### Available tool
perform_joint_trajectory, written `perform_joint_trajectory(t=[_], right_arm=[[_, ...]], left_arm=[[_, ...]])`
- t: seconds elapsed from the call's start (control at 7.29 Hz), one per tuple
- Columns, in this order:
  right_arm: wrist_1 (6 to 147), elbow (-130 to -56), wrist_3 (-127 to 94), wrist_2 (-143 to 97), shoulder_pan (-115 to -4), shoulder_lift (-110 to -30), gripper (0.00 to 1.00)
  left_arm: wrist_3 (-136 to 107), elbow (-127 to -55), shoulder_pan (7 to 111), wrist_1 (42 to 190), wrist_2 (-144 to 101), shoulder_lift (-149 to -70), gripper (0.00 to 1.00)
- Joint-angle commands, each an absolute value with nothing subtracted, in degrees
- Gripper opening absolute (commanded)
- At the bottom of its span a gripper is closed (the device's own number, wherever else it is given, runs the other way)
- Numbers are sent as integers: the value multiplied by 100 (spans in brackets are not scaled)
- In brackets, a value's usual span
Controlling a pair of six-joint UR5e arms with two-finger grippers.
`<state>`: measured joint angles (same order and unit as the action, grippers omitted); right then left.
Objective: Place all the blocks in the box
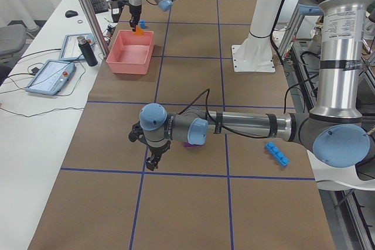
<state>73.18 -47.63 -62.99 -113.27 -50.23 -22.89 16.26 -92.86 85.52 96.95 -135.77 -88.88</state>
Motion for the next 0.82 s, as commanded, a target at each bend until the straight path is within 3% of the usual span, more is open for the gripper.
perform_joint_trajectory(t=[0.0,0.14,0.41,0.69], right_arm=[[7312,-4702,-6519,-10971,-4730,-2302,100],[7312,-4720,-6809,-10969,-4711,-2381,100],[7382,-4877,-6803,-11065,-4833,-2391,100],[7462,-5157,-6698,-11616,-5227,-2548,100]], left_arm=[[1635,-9291,8543,9729,-13562,-9243,100],[1539,-9081,8386,9756,-13579,-9777,100],[582,-9149,8245,10288,-13728,-9739,100],[-414,-9237,7275,11196,-13921,-9370,100]])
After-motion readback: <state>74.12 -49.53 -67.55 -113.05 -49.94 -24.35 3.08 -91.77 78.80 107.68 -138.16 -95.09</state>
